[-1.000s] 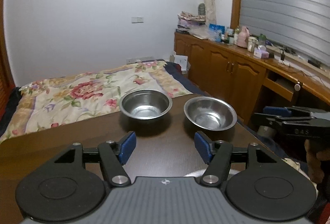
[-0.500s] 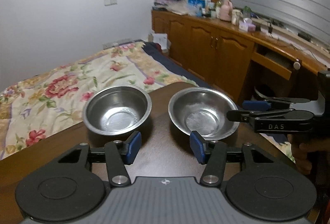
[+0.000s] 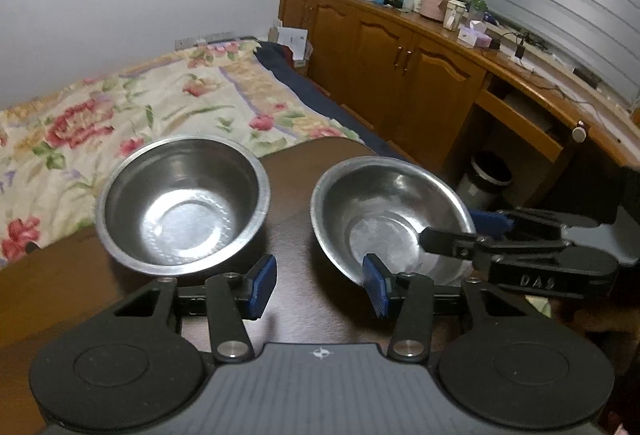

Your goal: Organize plates and bowls

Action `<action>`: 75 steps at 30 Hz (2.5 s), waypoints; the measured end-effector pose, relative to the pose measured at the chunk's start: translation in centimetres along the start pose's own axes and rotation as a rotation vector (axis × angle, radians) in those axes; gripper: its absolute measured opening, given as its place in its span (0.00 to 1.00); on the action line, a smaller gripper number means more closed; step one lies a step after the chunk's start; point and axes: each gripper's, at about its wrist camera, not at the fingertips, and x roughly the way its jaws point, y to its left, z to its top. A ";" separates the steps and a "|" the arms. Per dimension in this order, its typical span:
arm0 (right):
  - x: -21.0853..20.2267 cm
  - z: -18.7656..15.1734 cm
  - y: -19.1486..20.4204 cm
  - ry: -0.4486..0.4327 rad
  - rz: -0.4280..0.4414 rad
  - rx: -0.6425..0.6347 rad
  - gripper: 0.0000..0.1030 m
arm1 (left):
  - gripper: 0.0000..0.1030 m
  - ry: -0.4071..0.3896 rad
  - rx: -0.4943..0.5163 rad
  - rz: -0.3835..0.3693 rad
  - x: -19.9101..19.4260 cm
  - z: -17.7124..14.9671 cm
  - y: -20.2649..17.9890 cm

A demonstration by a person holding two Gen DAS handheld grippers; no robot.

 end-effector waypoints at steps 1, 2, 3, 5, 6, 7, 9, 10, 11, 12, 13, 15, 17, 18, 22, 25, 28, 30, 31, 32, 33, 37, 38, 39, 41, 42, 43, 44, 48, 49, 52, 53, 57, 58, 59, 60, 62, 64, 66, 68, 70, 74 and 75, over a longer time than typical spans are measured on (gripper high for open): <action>0.0 0.0 0.1 0.003 0.003 -0.003 0.55 | 0.48 0.006 -0.003 -0.001 0.3 0.1 -0.1; 0.2 0.0 0.1 0.005 0.006 -0.004 0.53 | 0.48 0.014 -0.002 0.003 0.7 0.1 -0.2; 0.2 0.0 0.2 0.007 0.009 -0.006 0.51 | 0.47 0.020 -0.002 0.003 1.0 0.1 -0.2; 0.3 -0.1 0.2 0.011 0.017 -0.004 0.47 | 0.47 0.030 -0.009 -0.002 1.5 0.1 -0.2; 0.4 -0.1 0.2 0.015 0.018 -0.001 0.47 | 0.47 0.034 -0.015 -0.006 1.7 0.2 -0.2; 0.5 -0.1 0.2 0.018 0.019 0.001 0.47 | 0.47 0.036 -0.018 -0.005 1.8 0.3 -0.2; 0.6 0.0 0.3 0.019 0.018 0.003 0.46 | 0.45 0.036 -0.017 -0.004 1.9 0.4 -0.2; 0.6 0.0 0.3 0.020 0.019 0.004 0.46 | 0.45 0.037 -0.016 -0.007 1.9 0.4 -0.3; 0.6 0.0 0.3 0.020 0.021 0.007 0.46 | 0.44 0.038 -0.015 -0.008 2.1 0.5 -0.3; 0.6 0.0 0.3 0.020 0.023 0.010 0.45 | 0.44 0.040 -0.015 -0.010 2.2 0.6 -0.3; 0.6 0.0 0.2 0.022 0.024 0.012 0.44 | 0.43 0.042 -0.015 -0.013 2.3 0.6 -0.3; 0.8 0.0 0.1 0.026 0.027 0.022 0.40 | 0.38 0.050 -0.021 -0.020 2.5 0.5 -0.2; 0.9 0.0 0.0 0.030 0.033 0.033 0.38 | 0.29 0.061 -0.027 -0.031 2.7 0.5 -0.2; 0.9 -0.1 0.0 0.031 0.034 0.036 0.35 | 0.28 0.063 -0.028 -0.028 2.7 0.4 -0.2; 0.8 -0.3 -0.1 0.036 0.043 0.053 0.27 | 0.24 0.054 -0.028 -0.029 2.1 0.2 -0.3; 0.6 -0.3 -0.1 0.037 0.041 0.060 0.25 | 0.24 0.040 -0.025 -0.030 1.2 0.1 -0.5; 0.2 -0.1 0.0 0.033 0.053 0.074 0.25 | 0.24 0.022 -0.012 -0.024 0.1 0.1 -0.9; -0.3 0.0 0.3 0.023 0.054 0.072 0.25 | 0.24 0.007 0.000 -0.018 -0.8 0.1 -1.2; -0.5 0.0 0.6 0.019 0.054 0.068 0.25 | 0.24 0.001 0.002 -0.018 -1.1 0.1 -1.2; -0.8 0.0 0.8 0.015 0.055 0.066 0.25 | 0.24 -0.007 0.003 -0.019 -1.6 0.0 -1.2; -1.0 0.0 0.9 0.011 0.055 0.063 0.25 | 0.24 -0.013 0.004 -0.021 -2.0 -0.1 -1.2; -2.1 0.1 1.7 -0.005 0.057 0.056 0.25 | 0.24 -0.036 0.012 -0.020 -3.7 -0.5 -1.4; -2.3 0.2 1.9 -0.009 0.058 0.054 0.25 | 0.24 -0.042 0.013 -0.020 -4.1 -0.5 -1.4; -2.6 0.3 2.1 -0.014 0.058 0.050 0.25 | 0.24 -0.048 0.013 -0.020 -4.5 -0.6 -1.5; -3.1 0.3 2.6 -0.022 0.056 0.039 0.25 | 0.24 -0.062 0.016 -0.022 -5.4 -0.9 -1.5; -3.4 0.4 2.9 -0.026 0.055 0.035 0.25 | 0.24 -0.069 0.017 -0.022 -5.9 -0.9 -1.6; -3.7 0.4 3.1 -0.031 0.056 0.030 0.25 | 0.24 -0.075 0.018 -0.022 -6.3 -1.1 -1.7; -4.0 0.5 3.3 -0.036 0.056 0.028 0.25 | 0.24 -0.084 0.020 -0.021 -6.9 -1.2 -1.8; -5.2 0.7 4.3 -0.059 0.059 0.020 0.25 | 0.24 -0.116 0.028 -0.022 -9.0 -1.5 -2.1; -5.5 0.7 4.5 -0.063 0.061 0.020 0.25 | 0.24 -0.125 0.030 -0.024 -9.5 -1.6 -2.2; -6.5 0.8 5.3 -0.082 0.063 0.014 0.25 | 0.24 -0.145 0.034 -0.025 -10.9 -2.2 -2.4; -6.8 0.8 5.5 -0.088 0.062 0.011 0.25 | 0.24 -0.151 0.036 -0.024 -11.3 -2.4 -2.5; -7.9 0.5 6.5 -0.109 0.060 0.003 0.25 | 0.24 -0.167 0.044 -0.027 -12.6 -3.3 -2.7; -8.1 0.3 6.7 -0.112 0.059 0.001 0.25 | 0.24 -0.170 0.044 -0.028 -12.9 -3.6 -2.7; -8.2 0.2 6.8 -0.114 0.058 -0.001 0.25 | 0.24 -0.172 0.045 -0.028 -13.2 -3.9 -2.7; -8.4 0.0 7.0 -0.116 0.058 -0.002 0.25 | 0.25 -0.173 0.046 -0.028 -13.4 -4.2 -2.7; -8.8 -0.4 7.3 -0.117 0.057 -0.003 0.25 | 0.25 -0.176 0.046 -0.027 -13.9 -4.8 -2.8; -9.0 -0.7 7.6 -0.116 0.056 -0.004 0.25 | 0.25 -0.180 0.045 -0.027 -14.3 -5.3 -2.9; -9.2 -0.8 7.9 -0.116 0.056 -0.007 0.25 | 0.25 -0.185 0.046 -0.027 -14.8 -5.7 -2.9; -9.5 -1.0 8.2 -0.117 0.058 -0.013 0.25 | 0.25 -0.189 0.045 -0.026 -15.2 -6.0 -2.9; -9.8 -1.2 8.4 -0.118 0.060 -0.017 0.25 | 0.25 -0.192 0.045 -0.024 -15.6 -6.4 -3.0; -10.1 -1.5 8.7 -0.117 0.066 -0.025 0.25 | 0.25 -0.196 0.045 -0.019 -16.3 -7.3 -3.1; -10.1 -1.6 8.8 -0.116 0.068 -0.027 0.25 | 0.25 -0.196 0.044 -0.019 -16.4 -7.5 -3.1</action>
